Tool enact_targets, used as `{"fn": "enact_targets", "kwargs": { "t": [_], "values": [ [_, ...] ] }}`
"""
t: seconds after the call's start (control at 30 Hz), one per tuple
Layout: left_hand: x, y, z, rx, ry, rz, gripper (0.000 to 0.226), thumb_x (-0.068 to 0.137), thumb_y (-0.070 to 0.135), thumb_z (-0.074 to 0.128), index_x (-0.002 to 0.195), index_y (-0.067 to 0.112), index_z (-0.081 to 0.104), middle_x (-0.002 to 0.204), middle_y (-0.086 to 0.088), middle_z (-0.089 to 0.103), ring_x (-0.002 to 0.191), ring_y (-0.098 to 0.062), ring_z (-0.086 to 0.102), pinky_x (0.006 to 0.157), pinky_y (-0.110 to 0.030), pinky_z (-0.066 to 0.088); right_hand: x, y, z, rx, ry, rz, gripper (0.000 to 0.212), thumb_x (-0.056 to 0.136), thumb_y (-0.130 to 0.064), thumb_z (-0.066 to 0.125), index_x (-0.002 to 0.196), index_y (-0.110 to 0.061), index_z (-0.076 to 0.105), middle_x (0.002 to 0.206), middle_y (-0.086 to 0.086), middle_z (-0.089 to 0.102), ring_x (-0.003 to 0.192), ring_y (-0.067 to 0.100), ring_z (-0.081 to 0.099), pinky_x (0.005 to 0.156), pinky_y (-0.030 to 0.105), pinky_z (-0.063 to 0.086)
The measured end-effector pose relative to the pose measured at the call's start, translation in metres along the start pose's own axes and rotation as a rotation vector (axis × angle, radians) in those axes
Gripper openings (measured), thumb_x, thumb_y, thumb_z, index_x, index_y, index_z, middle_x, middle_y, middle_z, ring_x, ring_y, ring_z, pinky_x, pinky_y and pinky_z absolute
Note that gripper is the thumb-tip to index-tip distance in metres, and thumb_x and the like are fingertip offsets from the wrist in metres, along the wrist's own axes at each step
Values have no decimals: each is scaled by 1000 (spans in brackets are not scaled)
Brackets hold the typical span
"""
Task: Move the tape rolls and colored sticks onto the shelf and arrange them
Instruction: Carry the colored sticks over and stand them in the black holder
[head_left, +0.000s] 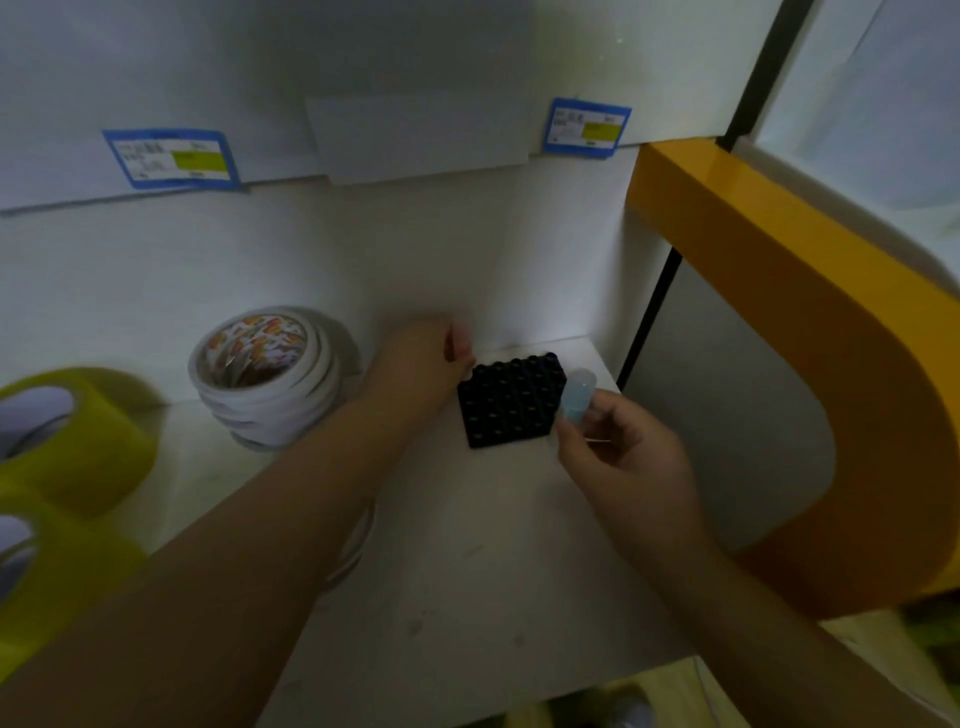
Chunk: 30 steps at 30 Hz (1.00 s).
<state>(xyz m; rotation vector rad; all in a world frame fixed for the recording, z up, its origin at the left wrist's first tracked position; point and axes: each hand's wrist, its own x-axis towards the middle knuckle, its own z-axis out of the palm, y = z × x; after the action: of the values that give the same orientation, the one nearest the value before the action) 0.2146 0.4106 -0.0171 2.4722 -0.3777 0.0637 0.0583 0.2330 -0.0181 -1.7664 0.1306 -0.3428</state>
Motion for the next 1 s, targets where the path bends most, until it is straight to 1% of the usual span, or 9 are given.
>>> {"fn": "enact_targets", "kwargs": {
  "t": [0.17,0.4,0.53,0.6,0.67,0.73,0.8,0.9,1.0],
  "values": [
    [4,4,-4,119,-55,28,9,91,22,65,90,12,64,84,0,59,80,-14,53,65,-23,30,9,-3,4,-9,-22,-48,14,90,-12,69,103,-18,72,85,-10,71,83,5,68,73,15,51],
    [-11,6,-7,73,-132,82,14,92,17,64,93,4,65,94,-8,65,86,-15,57,62,-15,32,41,1,18,-130,-57,-75,8,92,-14,68,98,-17,72,89,-11,73,87,-1,68,80,16,52],
    [-18,7,-10,101,-169,70,13,93,22,64,95,9,65,97,-4,66,92,-16,59,69,-21,35,58,5,34,-268,-98,-92,5,95,-19,64,96,-22,69,86,-14,68,81,-7,62,70,4,43],
    [-20,6,-10,113,-156,85,12,92,23,65,93,12,65,93,0,64,88,-14,58,62,-15,31,66,8,41,-382,-134,-148,9,96,-21,62,88,-19,66,81,-9,67,75,-1,61,65,10,43],
    [-24,4,-10,83,-142,110,12,91,22,65,91,10,65,90,-1,64,87,-16,59,62,-13,33,73,11,46,-433,-192,-190,11,96,-21,61,93,-13,67,84,-1,69,77,5,63,70,21,50],
    [-27,4,-11,87,-163,134,14,91,23,63,90,9,66,93,-5,67,89,-20,61,72,-22,41,78,12,47,-444,-269,-233,13,97,-22,61,101,-13,70,91,-1,72,83,8,65,76,21,52],
    [-29,4,-13,84,-190,146,13,91,22,63,89,10,66,93,-6,68,90,-22,63,83,-34,47,83,10,47,-472,-338,-262,12,96,-22,62,103,-16,70,92,-5,71,84,5,64,73,10,47],
    [-34,5,-17,59,-196,154,12,91,19,64,86,7,64,94,-2,66,90,-20,61,78,-26,42,90,8,46,-521,-399,-258,3,94,-21,64,95,-23,67,88,-9,69,81,6,63,68,5,40],
    [-38,11,-21,89,-206,189,6,93,15,63,87,12,63,90,3,56,85,-13,52,66,-19,29,94,8,44,-491,-454,-258,10,92,-20,67,100,-19,72,90,-7,72,83,5,66,73,11,47]
  ]
}}
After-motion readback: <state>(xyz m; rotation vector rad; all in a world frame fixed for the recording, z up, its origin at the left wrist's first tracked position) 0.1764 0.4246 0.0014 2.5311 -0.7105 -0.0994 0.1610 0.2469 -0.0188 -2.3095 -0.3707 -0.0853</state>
